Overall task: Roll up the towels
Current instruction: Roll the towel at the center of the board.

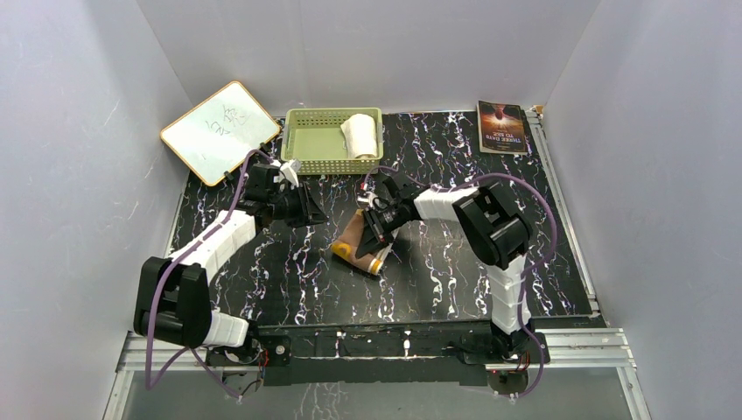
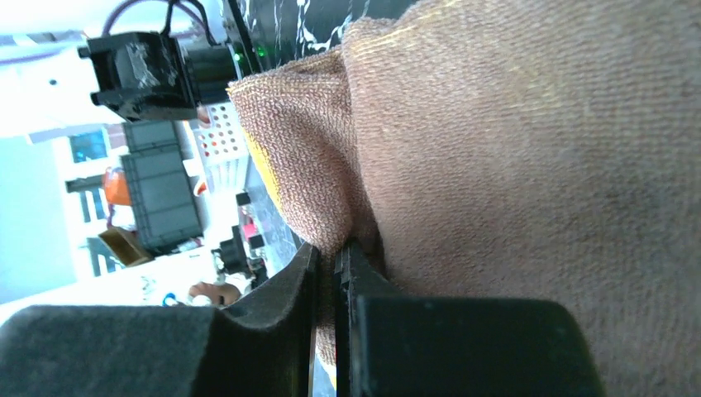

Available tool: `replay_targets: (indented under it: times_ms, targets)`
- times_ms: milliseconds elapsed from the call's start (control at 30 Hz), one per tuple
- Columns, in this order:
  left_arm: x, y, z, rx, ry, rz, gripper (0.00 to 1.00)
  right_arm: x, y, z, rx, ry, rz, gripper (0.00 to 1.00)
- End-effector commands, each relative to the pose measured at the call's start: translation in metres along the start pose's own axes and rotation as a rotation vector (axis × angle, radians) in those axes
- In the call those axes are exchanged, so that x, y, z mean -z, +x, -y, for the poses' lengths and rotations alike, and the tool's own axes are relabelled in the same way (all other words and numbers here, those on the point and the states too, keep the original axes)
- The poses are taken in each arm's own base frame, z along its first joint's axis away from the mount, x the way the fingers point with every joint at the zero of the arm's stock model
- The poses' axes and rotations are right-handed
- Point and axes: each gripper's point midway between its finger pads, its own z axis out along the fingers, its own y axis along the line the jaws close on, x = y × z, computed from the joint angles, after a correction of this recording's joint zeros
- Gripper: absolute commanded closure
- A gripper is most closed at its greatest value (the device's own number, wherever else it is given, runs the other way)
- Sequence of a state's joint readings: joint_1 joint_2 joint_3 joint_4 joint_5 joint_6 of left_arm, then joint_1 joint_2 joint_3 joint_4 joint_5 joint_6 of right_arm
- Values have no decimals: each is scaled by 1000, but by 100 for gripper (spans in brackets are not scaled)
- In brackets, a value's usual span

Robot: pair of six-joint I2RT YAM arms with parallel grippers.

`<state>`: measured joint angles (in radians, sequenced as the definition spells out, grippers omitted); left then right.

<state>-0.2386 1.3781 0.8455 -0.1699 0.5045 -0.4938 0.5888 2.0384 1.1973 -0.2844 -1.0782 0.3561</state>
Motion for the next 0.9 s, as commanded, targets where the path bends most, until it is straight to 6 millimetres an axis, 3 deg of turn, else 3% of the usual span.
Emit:
replay_targets:
  times_ms: [0,233,400,567,867]
  targets:
    - [2,4,12,-4,70,-7,79,3,-13,8,-88,-70,-3,100]
    - [-2,13,19,9,122,-26,79,-9,-1,55,-211,-41,-27,100]
    - [-20,41,37,2,194,-121,82,-10,4,78,-294,-6,-10,100]
    - [-31,79,59,-23,277,-226,90,-8,4,85,-319,11,5,100]
    - [-39,88,28,-26,149,-157,90,-6,6,88,-323,23,9,100]
